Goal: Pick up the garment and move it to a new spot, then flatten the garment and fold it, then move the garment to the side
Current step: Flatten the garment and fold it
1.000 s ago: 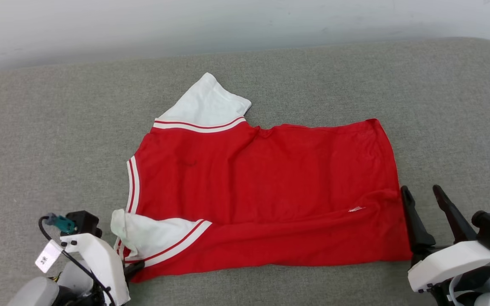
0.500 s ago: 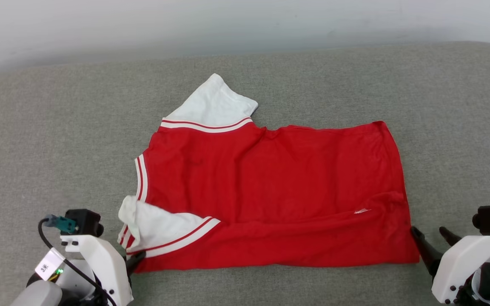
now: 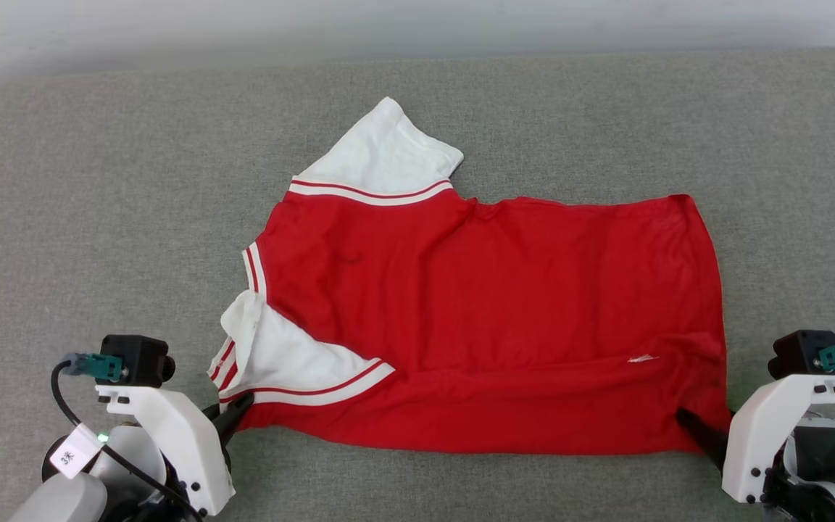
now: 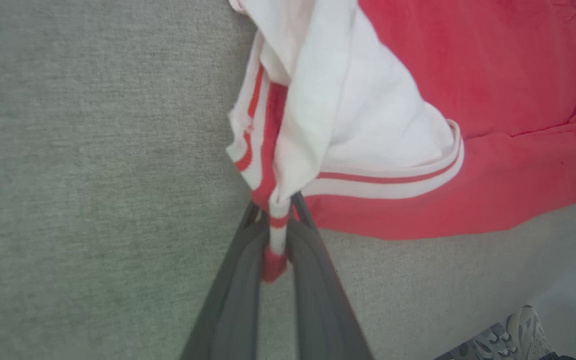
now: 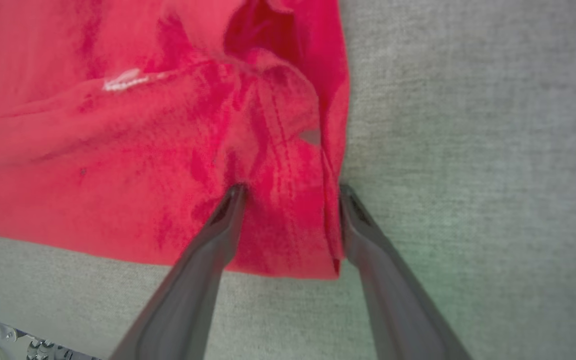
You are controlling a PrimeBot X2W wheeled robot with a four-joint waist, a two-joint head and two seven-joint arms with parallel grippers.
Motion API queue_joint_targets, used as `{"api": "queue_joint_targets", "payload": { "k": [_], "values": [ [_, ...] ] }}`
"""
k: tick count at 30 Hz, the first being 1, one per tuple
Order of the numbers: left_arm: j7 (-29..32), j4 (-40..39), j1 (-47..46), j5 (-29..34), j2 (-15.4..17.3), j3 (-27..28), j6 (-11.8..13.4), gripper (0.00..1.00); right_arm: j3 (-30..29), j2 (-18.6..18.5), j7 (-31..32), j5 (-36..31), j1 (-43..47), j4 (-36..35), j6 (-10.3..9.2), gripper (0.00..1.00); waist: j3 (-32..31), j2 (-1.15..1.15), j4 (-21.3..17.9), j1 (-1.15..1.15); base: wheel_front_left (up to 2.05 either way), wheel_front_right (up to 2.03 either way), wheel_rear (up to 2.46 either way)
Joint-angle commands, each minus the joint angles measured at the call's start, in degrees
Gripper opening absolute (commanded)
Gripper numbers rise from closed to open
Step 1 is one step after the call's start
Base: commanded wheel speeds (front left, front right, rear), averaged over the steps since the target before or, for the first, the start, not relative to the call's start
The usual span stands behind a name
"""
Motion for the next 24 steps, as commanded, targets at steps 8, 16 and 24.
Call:
{"api": "queue_joint_targets", "payload": {
  "k": [8, 16, 24],
  "values": [
    [-1.48, -0.71, 0.44, 0.95, -0.07, -0.56, -0.94, 0.00, 1.58, 0.19, 0.05, 1.45, -0.91, 2.39, -0.01, 0.00, 0.18, 0.00, 0.04, 0.00, 0.00, 0.00, 0.00],
    [-3.39, -1.65, 3.04, 1.37, 0.27, -0.27, -0.18, 0.00, 2.57, -2.12, -1.30, 0.99, -0.24, -2.33, -0.01, 0.00, -4.30, 0.00, -0.61, 0.00, 0.00, 0.00, 0.00],
    [-3.93, -4.18, 9.90, -0.21, 1.75, 0.95, 2.71, 0.00, 5.02, -3.72, -1.32, 2.02, 4.33, -5.54, -0.01, 0.00, -11.87, 0.00, -0.57, 0.00, 0.00, 0.00, 0.00]
  ]
}}
